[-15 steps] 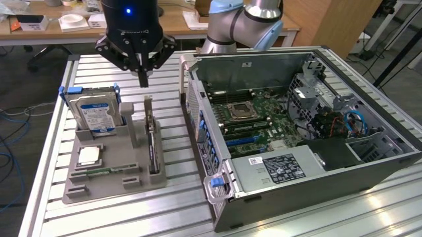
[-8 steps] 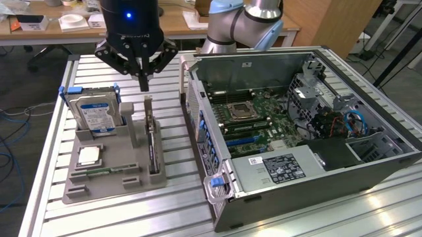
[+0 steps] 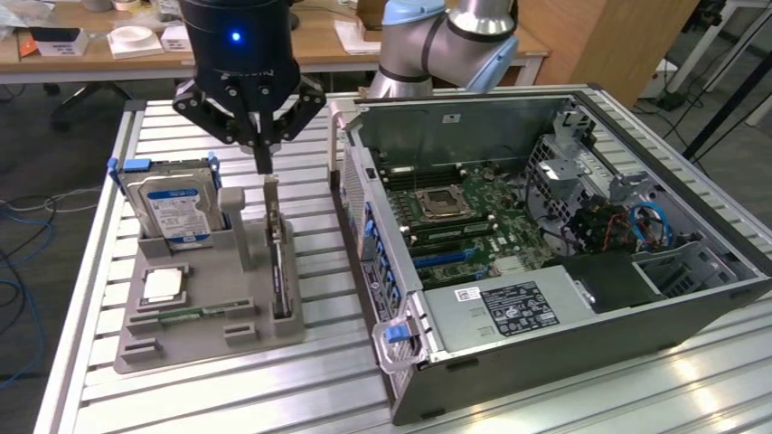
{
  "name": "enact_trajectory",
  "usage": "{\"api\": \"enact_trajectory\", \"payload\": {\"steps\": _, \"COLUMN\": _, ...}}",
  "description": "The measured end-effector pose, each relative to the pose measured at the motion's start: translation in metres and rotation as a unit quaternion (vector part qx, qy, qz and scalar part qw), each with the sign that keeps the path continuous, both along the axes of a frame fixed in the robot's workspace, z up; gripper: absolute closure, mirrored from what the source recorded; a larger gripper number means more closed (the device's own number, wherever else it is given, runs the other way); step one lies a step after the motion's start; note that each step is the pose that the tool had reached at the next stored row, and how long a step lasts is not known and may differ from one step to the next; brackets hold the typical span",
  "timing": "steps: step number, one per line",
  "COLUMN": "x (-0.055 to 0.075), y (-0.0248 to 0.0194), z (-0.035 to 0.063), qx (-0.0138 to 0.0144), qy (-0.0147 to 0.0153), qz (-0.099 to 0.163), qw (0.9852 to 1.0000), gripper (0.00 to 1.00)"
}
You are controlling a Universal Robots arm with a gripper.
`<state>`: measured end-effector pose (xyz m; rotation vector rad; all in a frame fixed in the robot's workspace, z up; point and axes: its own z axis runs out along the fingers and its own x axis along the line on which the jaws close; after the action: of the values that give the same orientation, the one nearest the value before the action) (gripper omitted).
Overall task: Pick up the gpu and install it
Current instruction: 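Pick up the gpu and move the gpu toward the slot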
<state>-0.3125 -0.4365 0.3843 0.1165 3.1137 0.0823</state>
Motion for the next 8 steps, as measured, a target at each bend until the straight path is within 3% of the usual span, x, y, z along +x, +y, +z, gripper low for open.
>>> {"api": "enact_trajectory", "payload": {"steps": 8, "x": -0.0009, "y": -0.0040, "z": -0.0024, "qx": 0.0001, "qy": -0.0001, "qz": 0.000, "qw": 1.0000, "gripper": 0.89}}
